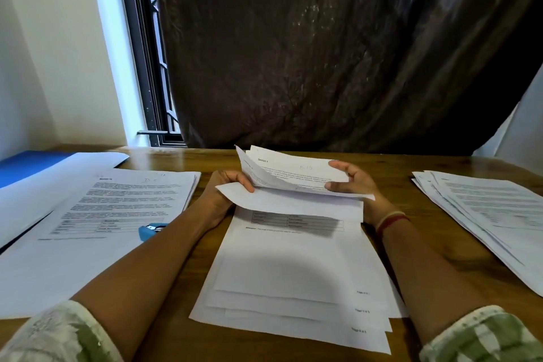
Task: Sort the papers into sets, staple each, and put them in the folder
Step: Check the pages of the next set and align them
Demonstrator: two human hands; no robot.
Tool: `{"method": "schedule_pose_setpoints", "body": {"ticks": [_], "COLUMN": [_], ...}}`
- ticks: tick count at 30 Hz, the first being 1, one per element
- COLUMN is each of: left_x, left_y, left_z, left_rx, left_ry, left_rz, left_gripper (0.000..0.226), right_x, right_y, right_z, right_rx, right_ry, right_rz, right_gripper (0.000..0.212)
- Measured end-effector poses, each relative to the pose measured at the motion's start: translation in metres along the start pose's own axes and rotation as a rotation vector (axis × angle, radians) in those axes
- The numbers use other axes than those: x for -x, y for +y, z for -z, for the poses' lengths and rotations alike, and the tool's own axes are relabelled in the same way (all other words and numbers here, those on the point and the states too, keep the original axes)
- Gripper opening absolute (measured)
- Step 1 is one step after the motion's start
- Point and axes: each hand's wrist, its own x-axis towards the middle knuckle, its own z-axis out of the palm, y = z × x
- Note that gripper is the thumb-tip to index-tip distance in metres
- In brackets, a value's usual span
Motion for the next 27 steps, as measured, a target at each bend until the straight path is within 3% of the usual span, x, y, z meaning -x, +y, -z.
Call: {"method": "schedule_pose_setpoints", "body": {"ticks": [2,4,5,8,12,17,21,27], "left_x": [-0.001,-0.001,-0.002,-0.003,-0.003,-0.005,-0.007,-0.001], "left_y": [-0.002,-0.003,-0.003,-0.003,0.0,-0.004,-0.004,-0.007], "left_z": [0.002,0.003,0.005,0.006,0.007,0.003,0.003,0.009], "left_rx": [-0.002,0.012,0.019,0.018,0.013,-0.09,-0.131,-0.039], "left_ry": [-0.018,-0.028,-0.035,-0.061,-0.073,0.067,0.138,0.011], "left_rz": [-0.009,-0.014,-0.017,-0.01,-0.005,-0.026,-0.04,-0.047], "left_gripper": [0.051,0.033,0.019,0.011,0.025,0.006,0.012,0.017], "right_x": [0.0,-0.001,-0.001,-0.003,-0.001,-0.001,-0.004,-0.005], "right_y": [0.002,0.004,0.003,0.001,-0.004,0.002,0.003,0.002], "right_z": [0.0,-0.001,-0.003,-0.006,-0.009,-0.013,-0.014,-0.01], "right_rx": [0.016,-0.011,-0.026,-0.085,-0.165,-0.18,-0.207,-0.187], "right_ry": [0.037,0.101,0.145,0.297,0.358,0.412,0.404,0.423], "right_rz": [0.056,0.128,0.154,0.217,0.251,0.269,0.254,0.241], "right_gripper": [0.055,0.06,0.06,0.055,0.049,0.028,0.019,0.019]}}
